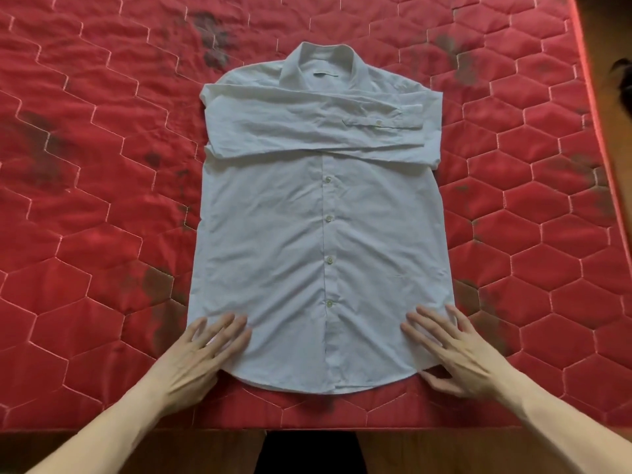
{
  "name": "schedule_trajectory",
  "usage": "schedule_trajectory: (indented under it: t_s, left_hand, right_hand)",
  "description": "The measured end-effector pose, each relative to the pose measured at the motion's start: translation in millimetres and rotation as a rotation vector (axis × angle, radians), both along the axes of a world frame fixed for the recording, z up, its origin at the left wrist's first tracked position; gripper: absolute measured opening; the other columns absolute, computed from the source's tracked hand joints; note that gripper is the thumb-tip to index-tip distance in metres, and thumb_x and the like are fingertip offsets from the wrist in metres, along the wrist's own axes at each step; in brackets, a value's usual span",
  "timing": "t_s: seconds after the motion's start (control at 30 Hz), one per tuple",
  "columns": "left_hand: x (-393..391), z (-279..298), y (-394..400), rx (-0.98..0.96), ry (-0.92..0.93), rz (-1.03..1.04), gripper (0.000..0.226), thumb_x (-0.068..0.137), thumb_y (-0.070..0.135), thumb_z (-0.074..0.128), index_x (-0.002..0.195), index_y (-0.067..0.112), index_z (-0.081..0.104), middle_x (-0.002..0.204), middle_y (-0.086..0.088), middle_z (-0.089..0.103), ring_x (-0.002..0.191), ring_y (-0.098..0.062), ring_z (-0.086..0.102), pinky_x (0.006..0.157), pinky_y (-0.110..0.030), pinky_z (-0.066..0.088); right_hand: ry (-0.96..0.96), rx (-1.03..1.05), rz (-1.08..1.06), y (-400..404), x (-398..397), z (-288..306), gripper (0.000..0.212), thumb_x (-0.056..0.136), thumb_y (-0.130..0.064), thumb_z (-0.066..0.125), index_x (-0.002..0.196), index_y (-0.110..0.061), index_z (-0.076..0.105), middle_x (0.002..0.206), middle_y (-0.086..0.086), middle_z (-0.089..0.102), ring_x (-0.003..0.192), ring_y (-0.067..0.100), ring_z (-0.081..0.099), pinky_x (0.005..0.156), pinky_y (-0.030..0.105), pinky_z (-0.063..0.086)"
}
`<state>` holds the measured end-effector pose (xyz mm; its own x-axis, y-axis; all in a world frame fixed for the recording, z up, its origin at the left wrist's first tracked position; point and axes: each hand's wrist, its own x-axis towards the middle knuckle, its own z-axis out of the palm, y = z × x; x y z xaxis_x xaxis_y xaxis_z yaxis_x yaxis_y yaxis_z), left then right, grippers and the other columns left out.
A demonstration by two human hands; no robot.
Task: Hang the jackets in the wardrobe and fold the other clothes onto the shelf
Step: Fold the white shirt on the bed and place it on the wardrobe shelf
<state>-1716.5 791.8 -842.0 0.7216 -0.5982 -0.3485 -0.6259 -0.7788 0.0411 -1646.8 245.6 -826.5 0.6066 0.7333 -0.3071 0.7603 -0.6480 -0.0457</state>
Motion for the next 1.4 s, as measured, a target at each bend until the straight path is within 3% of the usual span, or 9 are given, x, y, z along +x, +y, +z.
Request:
schedule_trajectory:
  t_s: [0.17, 0.33, 0.53, 0.6, 0.73, 0.87, 1.03, 1.2, 1.4]
  left_hand:
    - [9.0, 3.2, -5.6, -0.055, -0.087, 0.057, 0.071, 0.086, 0.002, 0.03, 0.156, 0.012, 0.041, 0.159, -0.015, 0.047, 0.139, -0.035, 0.054, 0.111, -0.055, 0.038]
    - [14.5, 10.8, -3.7, -0.063, 0.002, 0.202, 0.085, 0.077, -0.001, 0.031, 0.16, 0.016, 0.039, 0.162, -0.01, 0.043, 0.144, -0.032, 0.047, 0.11, -0.046, 0.03]
    - [36.0, 33.6, 11.5, -0.062, 0.251, 0.178, 0.097, 0.062, 0.011, 0.028, 0.157, 0.024, 0.045, 0.162, -0.003, 0.044, 0.144, -0.025, 0.048, 0.106, -0.036, 0.048]
    - [44.6, 43.6, 11.5, -0.101, 0.34, 0.197, 0.088, 0.065, 0.016, 0.034, 0.15, 0.03, 0.05, 0.159, 0.006, 0.046, 0.139, -0.022, 0.056, 0.101, -0.029, 0.053]
    - [88.1, 66.2, 0.4, -0.27, 0.484, 0.426, 0.057, 0.103, 0.013, 0.042, 0.155, 0.038, 0.04, 0.15, 0.026, 0.033, 0.148, -0.008, 0.039, 0.117, -0.012, 0.021]
    - [148.5, 79.2, -2.8, -0.466, 0.559, 0.655, 0.028, 0.107, 0.036, 0.048, 0.123, 0.054, 0.062, 0.12, 0.05, 0.058, 0.126, 0.005, 0.057, 0.106, -0.017, 0.04]
    - [218.8, 85.1, 15.2, -0.579, 0.359, 0.957, 0.014, 0.096, 0.024, 0.072, 0.083, 0.025, 0.077, 0.084, -0.001, 0.078, 0.077, -0.008, 0.065, 0.076, -0.031, 0.048]
    - [262.4, 93.1, 18.8, -0.632, 0.332, 1.143, 0.009, 0.095, 0.022, 0.075, 0.087, 0.022, 0.079, 0.08, 0.006, 0.079, 0.083, -0.015, 0.073, 0.073, -0.033, 0.054]
    - [290.2, 78.8, 19.7, -0.799, 0.377, 1.362, 0.009, 0.095, 0.015, 0.075, 0.09, 0.014, 0.082, 0.087, 0.001, 0.08, 0.072, -0.003, 0.072, 0.06, -0.008, 0.052]
  right_hand:
    - [-0.084, 0.053, 0.082, 0.5, 1.7, -4.2, 0.073, 0.087, -0.033, 0.051, 0.158, -0.016, 0.04, 0.16, 0.015, 0.045, 0.146, 0.036, 0.045, 0.122, 0.053, 0.026]
    - [-0.128, 0.113, 0.082, 18.3, -1.8, 6.0, 0.053, 0.094, -0.006, 0.037, 0.145, -0.011, 0.053, 0.143, 0.016, 0.063, 0.129, 0.037, 0.063, 0.093, 0.047, 0.061]
    - [-0.101, 0.198, -0.195, 24.0, 8.1, 17.0, 0.047, 0.087, -0.007, 0.043, 0.12, -0.011, 0.075, 0.124, 0.004, 0.075, 0.113, 0.025, 0.073, 0.105, 0.033, 0.046]
    - [-0.062, 0.26, -0.328, 22.4, 20.6, 25.9, 0.037, 0.085, -0.009, 0.053, 0.115, -0.017, 0.073, 0.108, -0.001, 0.077, 0.096, 0.023, 0.077, 0.093, 0.034, 0.055]
    - [0.083, 0.311, -0.606, 23.0, 63.2, 52.3, 0.049, 0.071, -0.003, 0.087, 0.108, -0.03, 0.069, 0.09, -0.012, 0.077, 0.076, 0.017, 0.074, 0.059, 0.027, 0.056]
    - [0.297, 0.492, -0.821, 28.5, 114.8, 70.2, 0.035, 0.085, -0.002, 0.074, 0.098, -0.035, 0.072, 0.072, -0.012, 0.069, 0.065, 0.007, 0.065, 0.062, 0.03, 0.049]
    - [0.529, 0.768, -1.095, 43.9, 183.8, 71.7, 0.009, 0.093, -0.014, 0.075, 0.091, -0.021, 0.08, 0.08, -0.004, 0.075, 0.071, 0.002, 0.063, 0.067, 0.018, 0.047]
    - [0.596, 0.883, -1.302, 51.6, 239.8, 62.5, 0.009, 0.095, -0.005, 0.073, 0.097, 0.003, 0.075, 0.073, 0.0, 0.07, 0.057, -0.004, 0.06, 0.056, 0.015, 0.047]
    - [0.523, 0.938, -1.393, 56.6, 278.6, 46.2, 0.016, 0.101, -0.013, 0.067, 0.098, 0.001, 0.075, 0.074, -0.001, 0.069, 0.058, -0.001, 0.057, 0.052, 0.012, 0.045]
